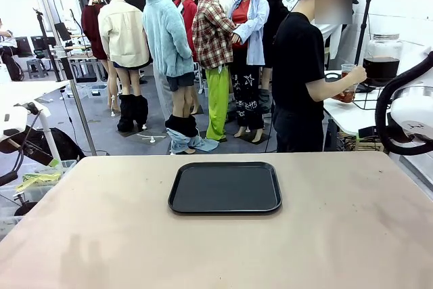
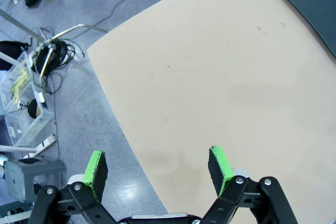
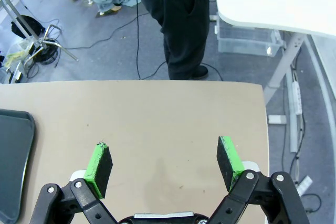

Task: Pour the drink into the iced cup.
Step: Open the gripper to release the iced cup you were holding.

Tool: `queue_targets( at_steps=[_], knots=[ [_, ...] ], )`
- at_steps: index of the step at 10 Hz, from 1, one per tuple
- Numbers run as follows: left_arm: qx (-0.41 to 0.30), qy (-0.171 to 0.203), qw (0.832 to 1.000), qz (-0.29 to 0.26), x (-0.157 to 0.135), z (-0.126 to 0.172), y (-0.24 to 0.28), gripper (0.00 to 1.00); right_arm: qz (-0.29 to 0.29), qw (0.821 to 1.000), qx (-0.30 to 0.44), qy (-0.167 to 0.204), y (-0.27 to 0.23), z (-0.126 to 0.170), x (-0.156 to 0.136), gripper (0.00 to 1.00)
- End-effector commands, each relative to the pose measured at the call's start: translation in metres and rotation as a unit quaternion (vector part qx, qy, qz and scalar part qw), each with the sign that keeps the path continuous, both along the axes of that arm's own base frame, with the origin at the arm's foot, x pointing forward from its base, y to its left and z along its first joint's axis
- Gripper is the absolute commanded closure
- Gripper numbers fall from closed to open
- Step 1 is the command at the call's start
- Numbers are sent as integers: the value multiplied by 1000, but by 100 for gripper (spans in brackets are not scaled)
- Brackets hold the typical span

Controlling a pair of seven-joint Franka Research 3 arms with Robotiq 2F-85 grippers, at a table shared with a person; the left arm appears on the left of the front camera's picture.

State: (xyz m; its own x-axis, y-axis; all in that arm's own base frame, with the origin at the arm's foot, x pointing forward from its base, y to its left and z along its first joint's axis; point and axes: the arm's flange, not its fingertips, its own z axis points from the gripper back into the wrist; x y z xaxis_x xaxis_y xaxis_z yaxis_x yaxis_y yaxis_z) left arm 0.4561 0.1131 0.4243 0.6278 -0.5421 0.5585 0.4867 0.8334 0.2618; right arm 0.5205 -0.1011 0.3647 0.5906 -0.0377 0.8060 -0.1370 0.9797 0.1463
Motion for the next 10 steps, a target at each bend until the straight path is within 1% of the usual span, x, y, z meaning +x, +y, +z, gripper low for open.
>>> queue_targets(
  at_steps=[1,10],
  knots=[
    [3,-3,1000,2,-1,1,0,0,0,1000,1,-1,0,0,0,0],
    [3,-3,1000,2,-1,1,0,0,0,1000,1,-1,0,0,0,0]
  ],
)
